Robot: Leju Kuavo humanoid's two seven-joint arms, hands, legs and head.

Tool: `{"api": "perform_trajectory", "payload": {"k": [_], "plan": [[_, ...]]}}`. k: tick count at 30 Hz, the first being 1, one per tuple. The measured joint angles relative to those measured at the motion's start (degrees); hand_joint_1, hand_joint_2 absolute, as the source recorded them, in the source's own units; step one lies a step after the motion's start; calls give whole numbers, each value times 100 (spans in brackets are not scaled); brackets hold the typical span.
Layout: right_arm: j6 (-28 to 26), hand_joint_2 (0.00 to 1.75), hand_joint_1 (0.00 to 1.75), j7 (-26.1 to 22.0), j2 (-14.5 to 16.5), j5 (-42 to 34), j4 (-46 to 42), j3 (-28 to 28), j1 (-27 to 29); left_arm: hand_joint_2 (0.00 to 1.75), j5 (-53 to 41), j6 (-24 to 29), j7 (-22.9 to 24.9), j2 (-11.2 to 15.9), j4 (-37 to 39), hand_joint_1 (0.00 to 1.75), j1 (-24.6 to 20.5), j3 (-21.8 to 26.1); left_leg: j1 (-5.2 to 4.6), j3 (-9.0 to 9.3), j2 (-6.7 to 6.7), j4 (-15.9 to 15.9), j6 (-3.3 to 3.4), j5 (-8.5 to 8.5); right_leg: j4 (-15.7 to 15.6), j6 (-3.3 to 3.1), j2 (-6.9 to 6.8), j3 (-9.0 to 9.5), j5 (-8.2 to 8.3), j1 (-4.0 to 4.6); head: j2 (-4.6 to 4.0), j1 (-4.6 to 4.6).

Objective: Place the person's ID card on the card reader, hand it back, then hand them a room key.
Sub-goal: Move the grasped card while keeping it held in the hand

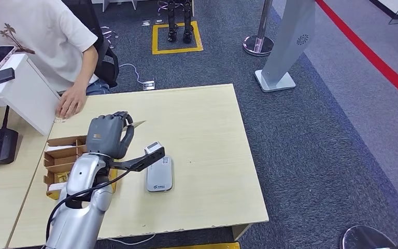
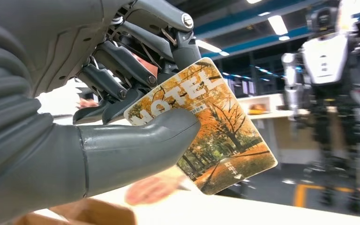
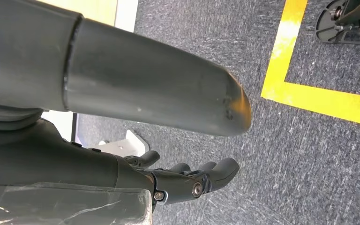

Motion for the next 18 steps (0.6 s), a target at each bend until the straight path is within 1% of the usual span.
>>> {"api": "perform_trajectory", "payload": {"k": [5, 8, 12, 18], "plan": [[-11, 0, 0, 0, 2, -55, 0, 0, 0, 175, 149, 243, -38, -332, 323, 175, 207, -357, -1, -1, 0, 1, 3, -3, -2, 0, 0, 0, 0, -1, 0, 0], [-20, 0, 0, 1, 2, -88, 0, 0, 1, 175, 204, 301, -47, -464, 472, 175, 334, -456, 0, 0, 1, 0, 4, -3, -2, 0, 1, -1, 0, -1, 0, -1], [-34, 0, 0, 16, 2, -125, 2, 0, 3, 175, 242, 338, -48, -570, 632, 175, 468, -502, 1, 0, 1, 0, 3, -2, -1, 0, 1, -1, 0, 0, 0, -1], [-50, 0, 0, 22, 2, -141, 2, 0, 3, 175, 227, 346, -20, -651, 804, 175, 562, -504, 1, 0, 1, 0, 3, -2, -1, 0, 1, -1, 0, 0, 0, -2]]}}
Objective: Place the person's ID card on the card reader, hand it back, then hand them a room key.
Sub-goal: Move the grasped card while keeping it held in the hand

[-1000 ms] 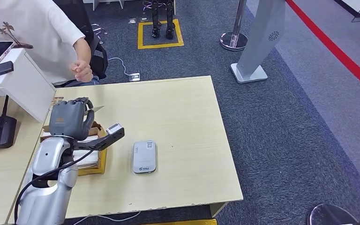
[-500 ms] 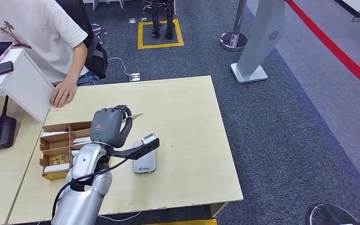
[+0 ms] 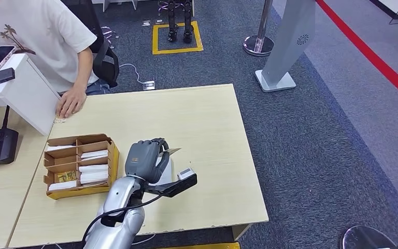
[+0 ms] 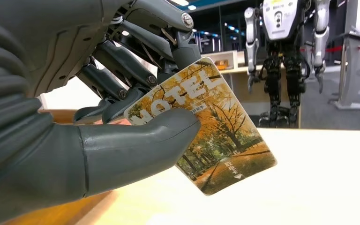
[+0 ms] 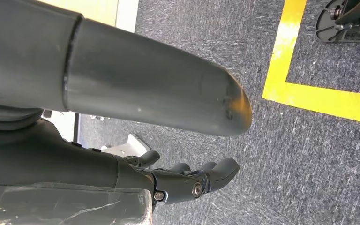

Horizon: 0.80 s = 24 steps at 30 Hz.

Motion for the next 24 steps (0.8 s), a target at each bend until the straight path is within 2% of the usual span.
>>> {"api": "perform_trajectory", "payload": {"k": [15, 24], "plan": [[-56, 0, 0, 44, 0, -127, 0, 0, 3, 175, -716, -13, 535, -16, 183, 175, 296, 0, 0, -1, 0, 0, 0, 0, 0, 0, -1, 1, 0, 0, 0, 0], [-60, 0, 0, 44, 0, -135, 0, 0, 3, 175, -812, -10, 850, 62, 258, 175, 411, 0, 0, -1, -1, 0, 0, 0, 0, 0, -1, 1, 0, 0, 0, 0]]}}
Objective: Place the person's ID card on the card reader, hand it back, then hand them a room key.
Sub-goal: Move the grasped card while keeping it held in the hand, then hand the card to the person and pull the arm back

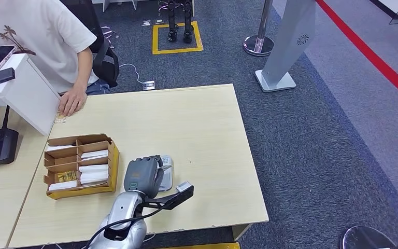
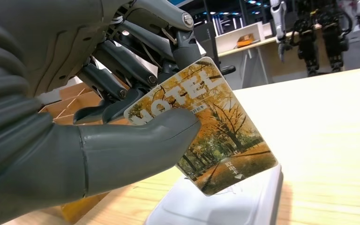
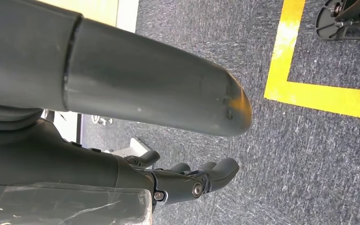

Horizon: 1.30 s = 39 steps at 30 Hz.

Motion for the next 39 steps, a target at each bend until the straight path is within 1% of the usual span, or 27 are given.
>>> {"api": "perform_trajectory", "payload": {"k": [14, 34, 39], "plan": [[2, 0, 0, 8, 0, -22, 2, 0, 3, 175, -3, 8, 296, 120, -2, 175, 105, 0, 0, 1, -1, -1, 0, 0, 0, 0, -1, 3, 0, 0, 0, 1], [2, 0, 0, 10, 1, -28, 11, 0, 8, 175, -3, -5, 274, 178, -90, 175, 200, 0, 0, 3, -1, -1, 0, 0, 0, 0, -2, 6, 0, 0, 0, 0], [2, 0, 0, 3, 2, -27, 11, 0, 8, 175, -3, 5, 193, 178, -106, 175, 208, 3, 0, 3, -1, -1, 0, 0, 0, 0, -2, 6, 0, 0, 0, 0]]}}
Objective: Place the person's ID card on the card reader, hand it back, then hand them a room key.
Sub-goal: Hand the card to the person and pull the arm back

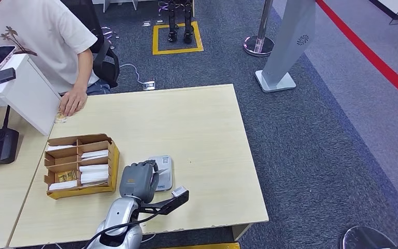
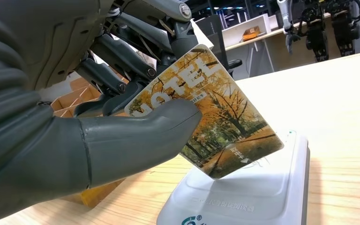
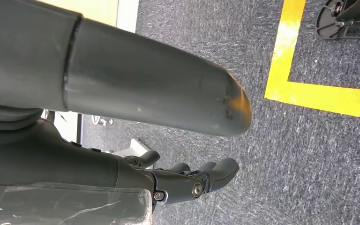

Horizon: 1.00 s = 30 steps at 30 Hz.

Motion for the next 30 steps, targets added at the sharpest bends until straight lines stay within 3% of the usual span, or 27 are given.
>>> {"api": "perform_trajectory", "payload": {"k": [8, 16, 22, 30], "plan": [[139, 0, 0, -10, 1, 51, -1, 0, 3, 175, -2, 149, 58, 44, -420, 175, -77, 239, 1, -1, 0, 0, -1, 1, 1, 0, 0, -3, 0, 0, 0, 2], [312, 0, 0, -10, 14, 217, -9, 0, 5, 175, -2, 37, 100, 407, -950, 175, -1023, 975, 3, 0, -4, -1, -9, 10, 6, -2, -2, -2, 1, 2, 0, 0], [381, 0, 0, -18, 15, 214, -34, 0, 4, 175, -2, -13, 187, 569, -989, 175, -1489, 1020, 1, -2, -4, 0, -9, 10, 5, -1, -2, -2, 1, 1, 0, 1], [392, 0, 0, -19, 21, 198, -51, 0, 4, 175, -2, -26, 210, 621, -991, 175, -1624, 1020, 1, -2, -4, 1, -7, 9, 4, -1, -2, -3, 1, 1, 0, 0]]}}
